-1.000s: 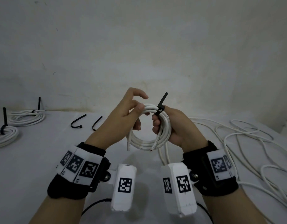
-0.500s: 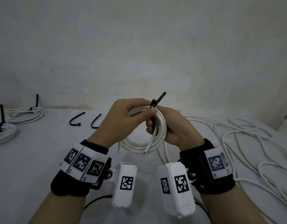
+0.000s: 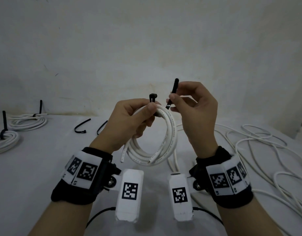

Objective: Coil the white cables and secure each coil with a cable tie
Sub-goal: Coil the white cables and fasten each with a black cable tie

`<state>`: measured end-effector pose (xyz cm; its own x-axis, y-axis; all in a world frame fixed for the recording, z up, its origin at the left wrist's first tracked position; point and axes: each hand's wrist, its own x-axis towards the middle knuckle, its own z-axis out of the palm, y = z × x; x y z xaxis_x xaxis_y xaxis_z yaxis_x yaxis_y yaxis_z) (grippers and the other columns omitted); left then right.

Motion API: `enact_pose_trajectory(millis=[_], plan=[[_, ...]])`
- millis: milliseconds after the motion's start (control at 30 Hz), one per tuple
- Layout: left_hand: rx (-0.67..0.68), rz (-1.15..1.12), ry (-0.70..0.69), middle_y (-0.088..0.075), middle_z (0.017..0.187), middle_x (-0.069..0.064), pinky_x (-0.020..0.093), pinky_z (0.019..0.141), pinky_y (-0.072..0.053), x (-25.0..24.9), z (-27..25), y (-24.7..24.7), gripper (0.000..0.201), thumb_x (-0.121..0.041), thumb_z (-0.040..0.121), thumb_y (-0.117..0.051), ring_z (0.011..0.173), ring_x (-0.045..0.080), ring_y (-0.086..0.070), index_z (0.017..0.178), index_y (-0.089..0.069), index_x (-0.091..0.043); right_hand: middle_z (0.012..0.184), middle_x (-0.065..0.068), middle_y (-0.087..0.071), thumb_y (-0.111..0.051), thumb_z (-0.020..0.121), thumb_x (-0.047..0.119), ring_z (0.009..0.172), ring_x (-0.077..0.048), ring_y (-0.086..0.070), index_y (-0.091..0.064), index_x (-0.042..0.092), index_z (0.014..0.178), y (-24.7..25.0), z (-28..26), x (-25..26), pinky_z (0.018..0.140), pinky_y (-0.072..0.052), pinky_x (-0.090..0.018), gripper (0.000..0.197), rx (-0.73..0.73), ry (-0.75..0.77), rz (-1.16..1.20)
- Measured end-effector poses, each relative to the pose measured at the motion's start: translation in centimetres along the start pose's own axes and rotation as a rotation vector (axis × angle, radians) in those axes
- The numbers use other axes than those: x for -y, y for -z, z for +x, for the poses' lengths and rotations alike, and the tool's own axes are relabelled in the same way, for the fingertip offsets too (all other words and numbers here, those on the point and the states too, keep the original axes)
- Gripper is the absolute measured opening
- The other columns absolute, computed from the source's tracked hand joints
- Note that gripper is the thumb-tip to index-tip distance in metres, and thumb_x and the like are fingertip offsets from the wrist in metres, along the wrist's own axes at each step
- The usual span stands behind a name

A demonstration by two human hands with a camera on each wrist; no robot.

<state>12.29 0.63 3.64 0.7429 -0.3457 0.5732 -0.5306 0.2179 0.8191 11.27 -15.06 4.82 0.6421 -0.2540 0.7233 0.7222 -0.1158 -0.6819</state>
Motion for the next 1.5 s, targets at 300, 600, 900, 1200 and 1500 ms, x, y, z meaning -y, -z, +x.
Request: enact_pose_trajectory(millis=[300, 600, 900, 1200, 1500], plan=[[-0.004, -0.027, 0.021, -0.037, 0.050, 0.004, 0.015, 0.038, -0.024, -0.5, -0.1, -0.3, 0.024, -0.025, 0.085, -0.056, 0.036, 0.007, -0.026, 0.070, -0.075, -0.024, 0.081, 0.004, -0.070, -0.071, 0.080, 0.000, 0.075, -0.014, -0.069, -0.068, 0.022, 0.083, 0.1, -0.1, 0.1, 0.065, -0.056, -0.028, 0.023, 0.184, 0.229, -0.237], [0.012, -0.048, 0.067, -0.043, 0.048, 0.003, 0.015, 0.036, -0.022, -0.4, -0.1, -0.3, 0.026, -0.024, 0.084, -0.053, 0.033, 0.005, -0.027, 0.069, -0.075, -0.019, 0.080, 0.007, -0.069, -0.068, 0.080, -0.003, 0.075, -0.011, -0.067, -0.067, 0.024, 0.081, 0.3, 0.0, 0.1, 0.064, -0.053, -0.022, 0.027, 0.201, 0.234, -0.195], [0.100, -0.105, 0.137, -0.054, 0.048, -0.002, 0.015, 0.036, -0.019, -0.1, -0.1, -0.2, 0.026, -0.021, 0.084, -0.054, 0.031, 0.002, -0.029, 0.067, -0.073, -0.014, 0.079, 0.001, -0.069, -0.066, 0.081, -0.005, 0.077, -0.017, -0.067, -0.070, 0.015, 0.082, 0.2, -0.1, -0.2, 0.064, -0.056, -0.039, 0.021, 0.252, 0.297, -0.160], [0.017, -0.018, 0.130, -0.044, 0.056, 0.008, 0.015, 0.037, -0.022, -0.2, 0.1, 0.2, 0.025, -0.027, 0.083, -0.055, 0.039, 0.009, -0.026, 0.064, -0.070, -0.021, 0.082, 0.006, -0.071, -0.068, 0.084, 0.002, 0.075, -0.011, -0.070, -0.070, 0.010, 0.089, 0.9, 0.3, 0.9, 0.070, -0.057, -0.026, 0.010, 0.337, 0.216, -0.191], [0.017, 0.194, 0.093, -0.054, 0.051, 0.002, 0.019, 0.039, -0.026, -0.7, -0.1, 0.0, 0.026, -0.030, 0.084, -0.067, 0.039, 0.012, -0.031, 0.103, -0.049, -0.029, 0.077, 0.000, -0.066, -0.070, 0.083, 0.010, 0.070, -0.011, -0.065, -0.068, 0.007, 0.080, 0.6, 0.3, 0.6, 0.065, -0.056, -0.026, 0.006, 0.336, 0.339, -0.383]])
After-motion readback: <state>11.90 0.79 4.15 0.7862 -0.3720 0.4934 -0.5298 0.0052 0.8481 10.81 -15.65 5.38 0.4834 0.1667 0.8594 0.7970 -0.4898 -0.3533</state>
